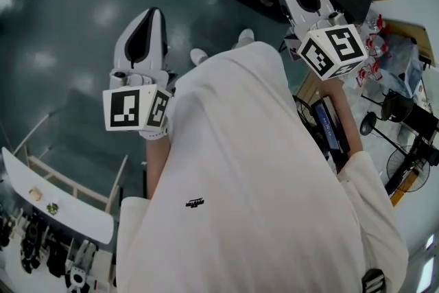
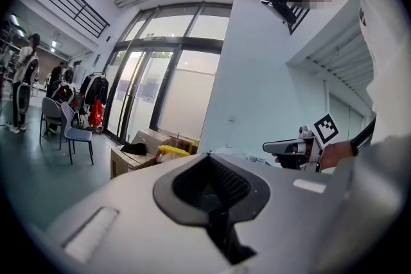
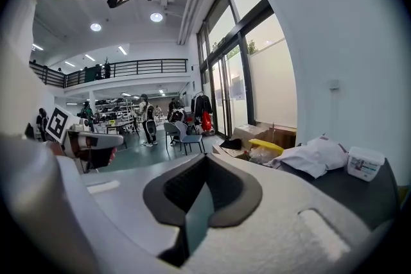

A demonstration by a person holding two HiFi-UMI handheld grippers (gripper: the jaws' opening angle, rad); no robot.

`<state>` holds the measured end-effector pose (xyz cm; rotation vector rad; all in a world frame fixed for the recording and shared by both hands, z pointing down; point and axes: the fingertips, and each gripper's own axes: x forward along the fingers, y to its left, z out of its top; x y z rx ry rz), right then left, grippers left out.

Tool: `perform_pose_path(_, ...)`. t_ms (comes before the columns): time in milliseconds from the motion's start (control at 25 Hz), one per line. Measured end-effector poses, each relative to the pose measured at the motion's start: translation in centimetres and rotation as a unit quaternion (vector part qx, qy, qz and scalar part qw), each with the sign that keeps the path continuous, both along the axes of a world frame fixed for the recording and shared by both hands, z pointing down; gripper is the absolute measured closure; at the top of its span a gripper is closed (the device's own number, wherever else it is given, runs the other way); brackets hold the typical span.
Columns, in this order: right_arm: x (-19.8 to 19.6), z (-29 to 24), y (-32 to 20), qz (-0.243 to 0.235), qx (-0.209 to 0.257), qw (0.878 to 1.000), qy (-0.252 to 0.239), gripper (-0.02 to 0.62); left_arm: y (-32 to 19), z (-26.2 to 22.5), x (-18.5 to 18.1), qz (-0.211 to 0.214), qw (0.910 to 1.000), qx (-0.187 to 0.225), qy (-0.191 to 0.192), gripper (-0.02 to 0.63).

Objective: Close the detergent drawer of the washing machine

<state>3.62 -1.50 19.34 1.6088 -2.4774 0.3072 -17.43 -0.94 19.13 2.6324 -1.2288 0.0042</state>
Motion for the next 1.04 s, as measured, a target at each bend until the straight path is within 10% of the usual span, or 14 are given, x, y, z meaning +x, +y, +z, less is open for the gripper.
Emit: perform_pose_path(1040,-0.3,-0.1,2.3,0.001,0.004,1.000,0.009,0.595,1.8,0.3,1.1,0.022,0.9998,-0.001,0.004,0.588)
